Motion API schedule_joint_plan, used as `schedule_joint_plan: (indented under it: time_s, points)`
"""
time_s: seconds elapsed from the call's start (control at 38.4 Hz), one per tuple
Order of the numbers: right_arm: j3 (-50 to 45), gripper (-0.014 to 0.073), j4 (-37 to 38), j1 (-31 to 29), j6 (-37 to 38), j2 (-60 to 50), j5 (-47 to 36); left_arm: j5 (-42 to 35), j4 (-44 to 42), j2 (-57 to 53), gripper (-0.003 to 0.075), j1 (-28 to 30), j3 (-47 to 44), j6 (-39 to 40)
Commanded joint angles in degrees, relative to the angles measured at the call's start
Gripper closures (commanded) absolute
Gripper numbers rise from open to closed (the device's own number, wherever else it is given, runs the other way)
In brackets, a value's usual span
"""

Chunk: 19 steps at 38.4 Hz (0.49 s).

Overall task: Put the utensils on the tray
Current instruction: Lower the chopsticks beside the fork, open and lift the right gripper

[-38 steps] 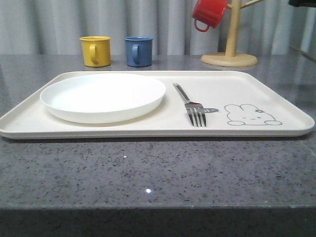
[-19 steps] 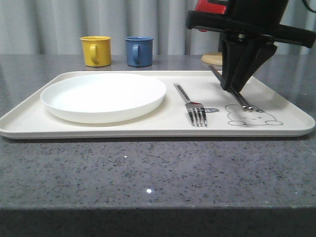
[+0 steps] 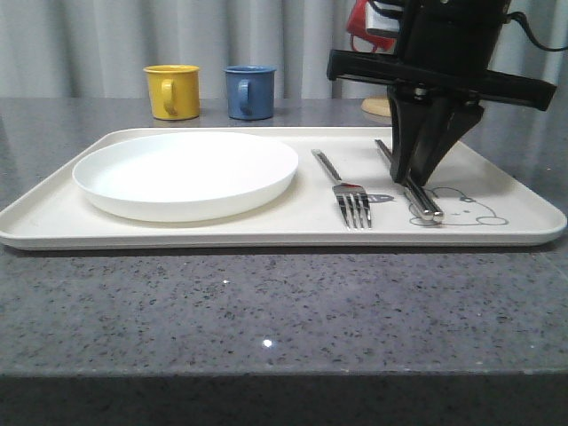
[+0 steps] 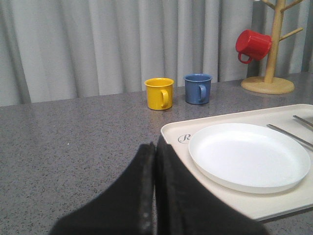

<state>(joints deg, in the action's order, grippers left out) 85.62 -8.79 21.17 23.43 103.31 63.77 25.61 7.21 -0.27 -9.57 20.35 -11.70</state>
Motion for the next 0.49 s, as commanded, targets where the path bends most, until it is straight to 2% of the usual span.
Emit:
schedule_joint_plan:
  time_s: [0.0,0.18,0.47]
  points:
    - [1.9,0.0485,-0.2,0.0,0.1,-2.6,-1.2,-4.4,0.8,0.4,0.0738,0.1,1.5,0.7]
    - [1.9,0.0385,-0.2,0.0,0.1,-2.5,-1.0,-4.4,0.8,0.4,0.0738,0.1,1.5,0.7]
    - [3.5,0.0352,0.2,-0.3,0.1,-2.6,1.9,-4.4,0.8,0.4,0.0738,0.1,1.5,0.7]
